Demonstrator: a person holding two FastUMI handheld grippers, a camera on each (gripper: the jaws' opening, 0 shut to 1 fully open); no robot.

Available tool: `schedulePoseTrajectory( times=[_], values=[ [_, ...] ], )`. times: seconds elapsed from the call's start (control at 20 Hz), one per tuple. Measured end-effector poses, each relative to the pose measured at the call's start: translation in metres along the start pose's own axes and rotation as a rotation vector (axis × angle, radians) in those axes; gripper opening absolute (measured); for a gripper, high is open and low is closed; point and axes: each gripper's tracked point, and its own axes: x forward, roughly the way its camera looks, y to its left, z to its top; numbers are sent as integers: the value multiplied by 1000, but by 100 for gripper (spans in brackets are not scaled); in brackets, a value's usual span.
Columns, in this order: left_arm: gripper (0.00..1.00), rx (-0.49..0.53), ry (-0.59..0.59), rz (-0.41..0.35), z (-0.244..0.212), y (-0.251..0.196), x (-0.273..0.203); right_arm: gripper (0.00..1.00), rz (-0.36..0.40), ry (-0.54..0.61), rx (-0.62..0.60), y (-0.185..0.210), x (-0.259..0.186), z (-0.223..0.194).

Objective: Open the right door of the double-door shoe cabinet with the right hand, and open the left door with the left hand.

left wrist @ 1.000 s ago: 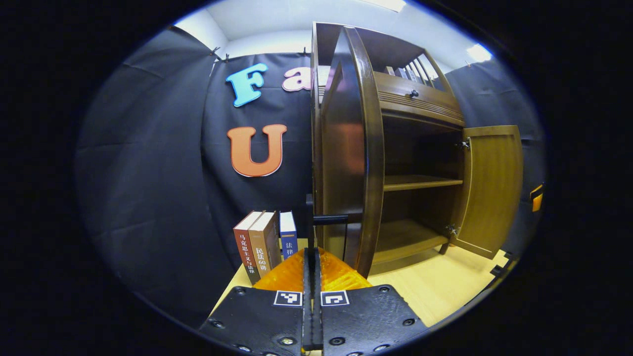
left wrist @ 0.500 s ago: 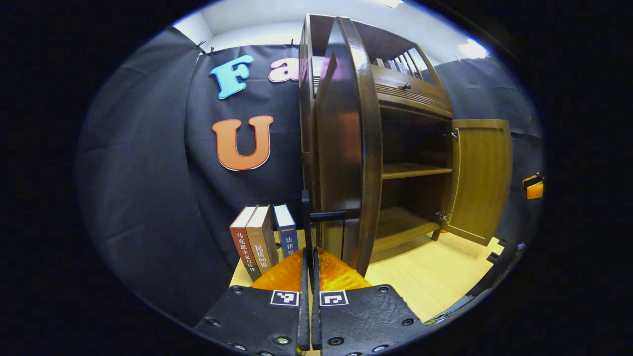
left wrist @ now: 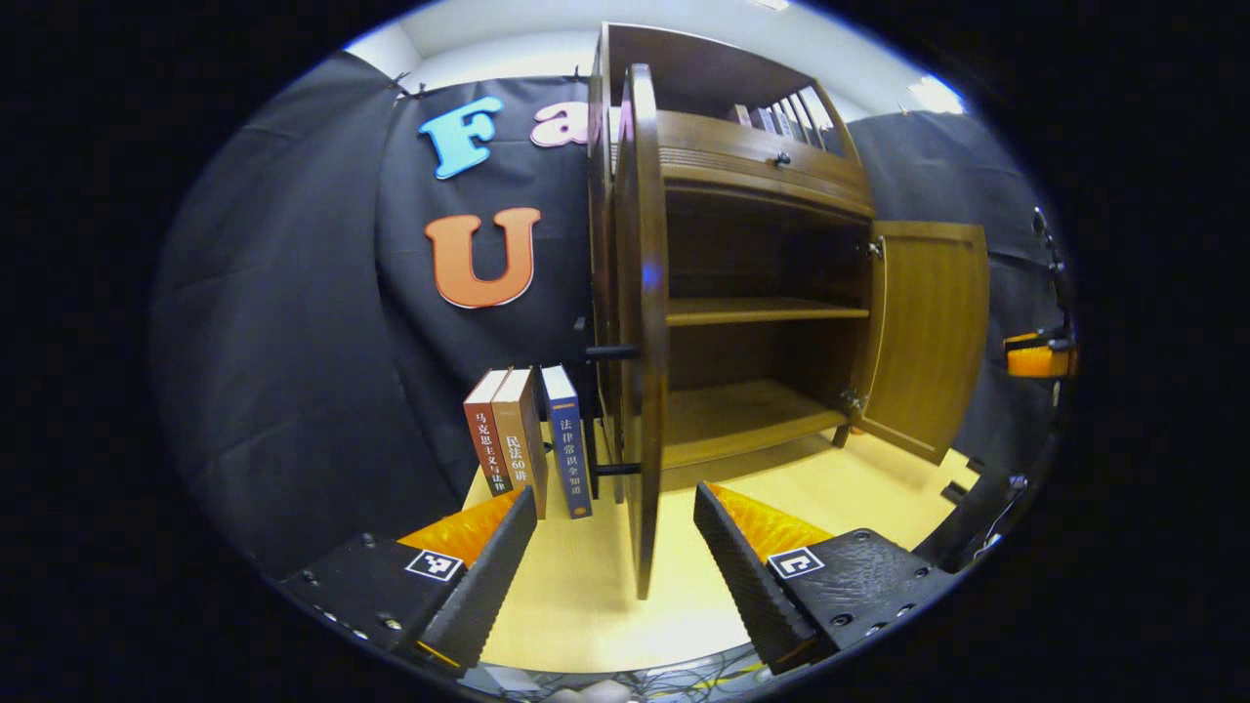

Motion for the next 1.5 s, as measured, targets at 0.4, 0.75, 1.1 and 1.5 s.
schedulePoseTrajectory(
  times=[0.4, 0.75, 1.1, 1.5],
  values=[
    [97, -41, -109, 178, 78, -59, -28, 100, 15, -67, 23, -3, 1, 27],
    [97, -71, -165, 191, 114, -125, -30, 100, -32, -128, 45, -23, -8, 44],
    [97, -32, -181, 172, 116, -173, -28, 100, -95, -133, 78, -44, -17, 33],
    [96, -13, -178, 166, 108, -193, -36, 100, -124, -144, 94, -53, -20, 32]
  ],
)
